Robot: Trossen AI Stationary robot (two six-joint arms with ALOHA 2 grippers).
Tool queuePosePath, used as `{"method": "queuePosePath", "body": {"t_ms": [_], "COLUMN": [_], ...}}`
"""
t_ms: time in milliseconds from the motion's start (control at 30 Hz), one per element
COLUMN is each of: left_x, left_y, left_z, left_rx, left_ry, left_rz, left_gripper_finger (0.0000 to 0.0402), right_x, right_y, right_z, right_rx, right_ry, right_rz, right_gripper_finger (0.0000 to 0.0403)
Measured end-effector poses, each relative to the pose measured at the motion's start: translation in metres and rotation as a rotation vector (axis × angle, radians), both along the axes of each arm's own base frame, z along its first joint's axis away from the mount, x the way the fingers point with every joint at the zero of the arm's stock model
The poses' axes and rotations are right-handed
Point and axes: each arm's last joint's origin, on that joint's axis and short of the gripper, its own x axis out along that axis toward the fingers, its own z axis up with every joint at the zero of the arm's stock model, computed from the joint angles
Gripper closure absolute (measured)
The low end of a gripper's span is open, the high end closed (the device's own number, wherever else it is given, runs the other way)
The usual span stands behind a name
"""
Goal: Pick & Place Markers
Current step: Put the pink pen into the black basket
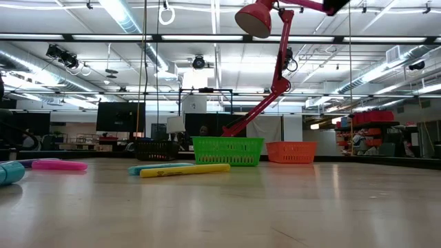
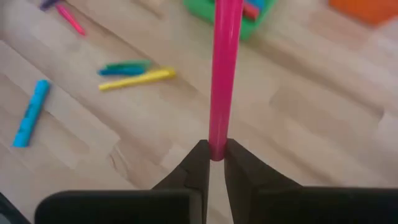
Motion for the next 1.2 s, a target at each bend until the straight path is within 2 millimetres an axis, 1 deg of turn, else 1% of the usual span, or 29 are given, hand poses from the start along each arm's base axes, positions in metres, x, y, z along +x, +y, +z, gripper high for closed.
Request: {"method": "queuePosePath", "body": {"t_ms": [167, 400, 667, 800, 933, 1100, 1200], "left_x": [0.000, 0.000, 0.001, 0.001, 0.001, 0.001, 0.001], "left_y": [0.001, 0.006, 0.014, 0.015, 0.015, 0.014, 0.014], "left_z": [0.000, 0.000, 0.000, 0.000, 0.000, -0.003, -0.003], "left_rx": [-0.004, -0.010, -0.002, -0.001, 0.003, 0.081, 0.116], "left_ry": [0.000, 0.001, 0.000, 0.000, 0.001, 0.032, 0.033], "left_rz": [0.049, 0.140, 0.080, 0.079, 0.078, 0.053, 0.058], "left_gripper_finger": [0.0239, 0.0238, 0.0238, 0.0238, 0.0238, 0.0238, 0.0238], "right_x": [0.004, 0.020, 0.046, 0.051, 0.049, 0.044, 0.041], "right_y": [-0.019, -0.048, -0.071, -0.077, -0.079, -0.079, -0.079], "right_z": [0.016, 0.042, 0.064, 0.067, 0.073, 0.084, 0.090], "right_rx": [-0.061, -0.112, -0.187, -0.227, -0.258, -0.306, -0.303], "right_ry": [-0.069, -0.247, -0.455, -0.469, -0.483, -0.521, -0.557], "right_rz": [0.086, 0.146, 0.237, 0.302, 0.358, 0.431, 0.441], "right_gripper_finger": [0.0364, 0.0367, 0.0382, 0.0383, 0.0384, 0.0384, 0.0385]}}
